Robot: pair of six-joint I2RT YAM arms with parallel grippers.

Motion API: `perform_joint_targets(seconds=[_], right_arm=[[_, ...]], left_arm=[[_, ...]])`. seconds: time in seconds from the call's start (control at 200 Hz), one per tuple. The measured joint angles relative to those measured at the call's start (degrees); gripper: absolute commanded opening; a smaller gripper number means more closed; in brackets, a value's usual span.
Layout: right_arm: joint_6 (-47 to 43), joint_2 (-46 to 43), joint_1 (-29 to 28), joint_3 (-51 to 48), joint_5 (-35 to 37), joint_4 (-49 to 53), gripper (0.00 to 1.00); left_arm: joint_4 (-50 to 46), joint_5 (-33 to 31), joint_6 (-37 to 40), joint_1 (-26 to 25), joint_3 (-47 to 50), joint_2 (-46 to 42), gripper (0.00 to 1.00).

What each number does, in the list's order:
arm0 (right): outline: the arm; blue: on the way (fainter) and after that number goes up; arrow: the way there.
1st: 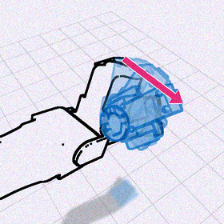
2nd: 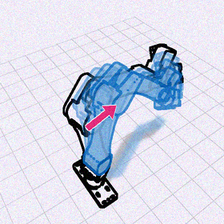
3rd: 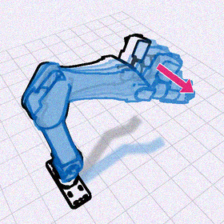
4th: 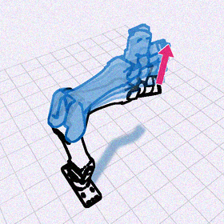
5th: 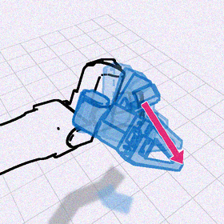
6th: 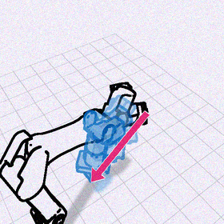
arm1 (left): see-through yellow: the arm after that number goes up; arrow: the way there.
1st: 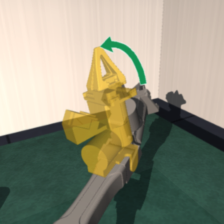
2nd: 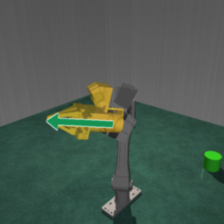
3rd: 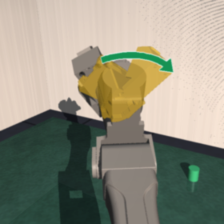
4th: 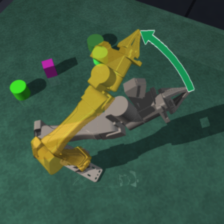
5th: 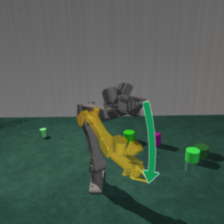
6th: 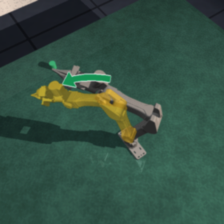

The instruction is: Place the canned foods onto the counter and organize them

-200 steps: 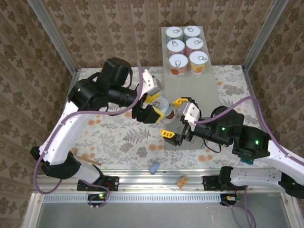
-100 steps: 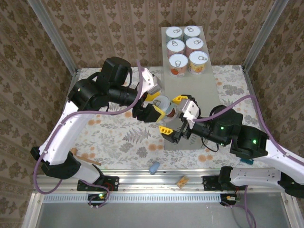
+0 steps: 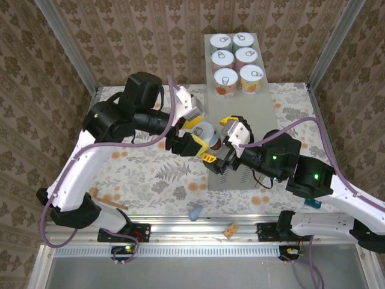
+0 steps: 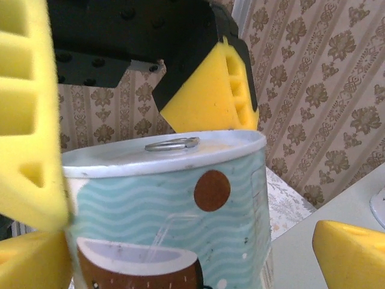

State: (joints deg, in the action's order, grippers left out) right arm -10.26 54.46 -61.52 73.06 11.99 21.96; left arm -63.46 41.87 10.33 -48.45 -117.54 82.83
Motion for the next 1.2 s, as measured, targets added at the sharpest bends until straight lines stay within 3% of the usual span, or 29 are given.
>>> perform_joint_targets(seconds=[0.205, 0.43, 0.665, 0.795, 0.9, 0.985, 1.2], right_arm=[[0.15, 0.74, 0.96, -0.42, -0.50, -0.44, 0.97], [0.61, 0.74, 1.29, -0.70, -2.60, -1.18, 0.80], [0.61, 0.61, 1.64, -1.03, -3.58, -1.46, 0.70], [0.90, 0.00, 1.99, -1.92, -3.89, -2.62, 0.65], [1.53, -0.81, 2.40, -2.97, -4.04, -2.95, 0.64], [2.69, -1.66, 3.02, -4.04, -3.67, -3.06, 0.64], [5.22, -6.05, 3.41, -8.11, -2.80, -5.60, 0.63]], left_arm=[[0.02, 0.24, 0.00, 0.00, -0.66, -0.04, 0.54], [0.52, 0.26, 0.02, 0.09, -0.98, -0.04, 0.54], [0.72, 0.33, -0.04, 0.11, -1.01, -0.04, 0.58], [2.01, 0.61, -0.50, 0.11, -0.28, -0.22, 0.70], [5.55, 1.40, -1.77, 0.09, 3.21, -1.29, 0.90], [9.84, 2.19, -2.62, 0.09, 7.15, -3.28, 0.99], [24.57, 4.35, -7.61, 0.11, 19.96, -10.29, 1.00]])
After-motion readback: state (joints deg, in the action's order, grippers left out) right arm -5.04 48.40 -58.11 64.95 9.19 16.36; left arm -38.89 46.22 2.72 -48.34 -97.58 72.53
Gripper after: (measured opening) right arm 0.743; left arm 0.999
